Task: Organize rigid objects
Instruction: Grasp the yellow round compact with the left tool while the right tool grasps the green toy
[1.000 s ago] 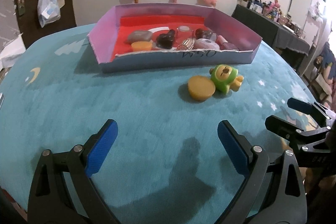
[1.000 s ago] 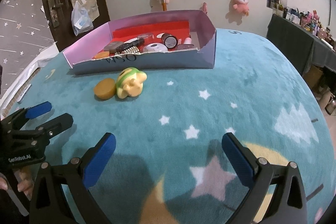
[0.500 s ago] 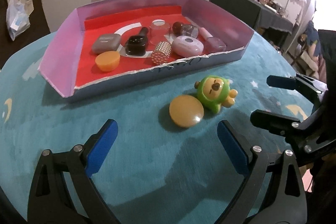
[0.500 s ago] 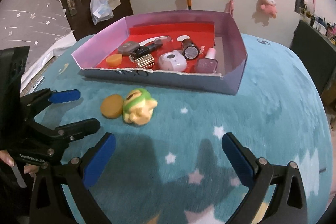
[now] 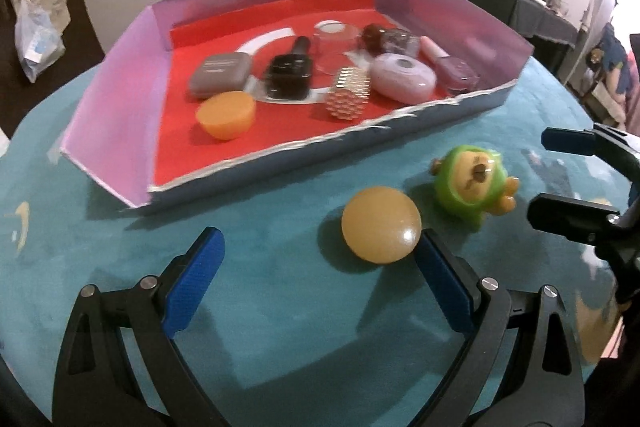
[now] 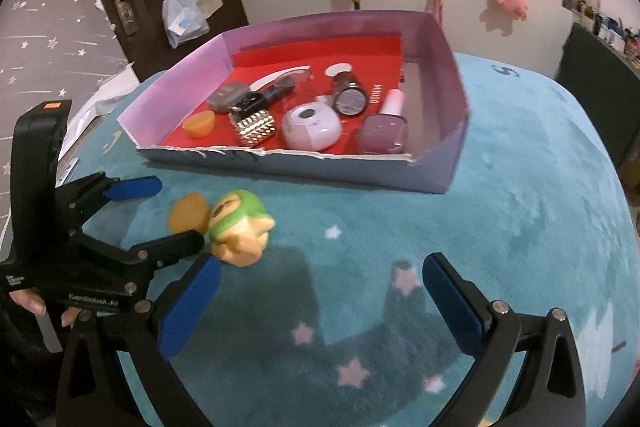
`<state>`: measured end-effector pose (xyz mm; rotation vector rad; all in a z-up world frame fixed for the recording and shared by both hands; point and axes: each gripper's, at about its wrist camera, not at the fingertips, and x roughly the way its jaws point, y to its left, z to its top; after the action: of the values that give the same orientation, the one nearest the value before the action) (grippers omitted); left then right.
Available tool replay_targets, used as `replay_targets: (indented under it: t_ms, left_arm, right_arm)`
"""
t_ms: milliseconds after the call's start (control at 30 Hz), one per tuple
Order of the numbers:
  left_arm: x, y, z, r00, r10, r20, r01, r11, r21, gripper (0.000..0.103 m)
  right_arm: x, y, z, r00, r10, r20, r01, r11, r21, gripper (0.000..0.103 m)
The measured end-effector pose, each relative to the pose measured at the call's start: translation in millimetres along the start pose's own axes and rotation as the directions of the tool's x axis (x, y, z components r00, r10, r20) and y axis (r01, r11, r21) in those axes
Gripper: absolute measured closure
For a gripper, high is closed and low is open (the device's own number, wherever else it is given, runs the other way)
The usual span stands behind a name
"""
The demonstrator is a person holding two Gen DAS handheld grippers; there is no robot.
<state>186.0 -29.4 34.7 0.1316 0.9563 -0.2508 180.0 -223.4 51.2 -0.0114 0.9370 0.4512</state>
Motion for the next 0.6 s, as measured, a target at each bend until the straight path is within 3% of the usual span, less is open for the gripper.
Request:
replay_targets:
  t_ms: [233,300,467,600]
  left_arm:
    - [-1.3,5.5,1.7,1.000,-0.027,-0.001,0.027,0.999,0.041,0.007]
    - [-1.1,4.3,3.9,0.999,-0.039,0.007,0.038,0.998,0.055,0.011]
    - [4.2,2.9,9.6,0.996,-0.088,-0.011,0.088,0.994,0.070,0.029]
    - [4.8,1.0,10.7,0.995,-0.098,-0.007,0.098,0.992,0.075,0.031]
  right_arm:
    - [11.9,17.5,9.3,0.998,0.062,-0.020,-0.063,0.995,-0.071,0.000]
    - [14.4,22.7,11.3,0.997,0.073,-0.020,-0.075,0.992,-0.098,0.002]
    - [22.0,28.1,14.0,0.993,0.110,-0.038,-0.114,0.985,-0.126,0.012]
    - [28.0,30.7,14.0,0.992,0.114,-0.053,-0.120,0.982,-0.144,0.025]
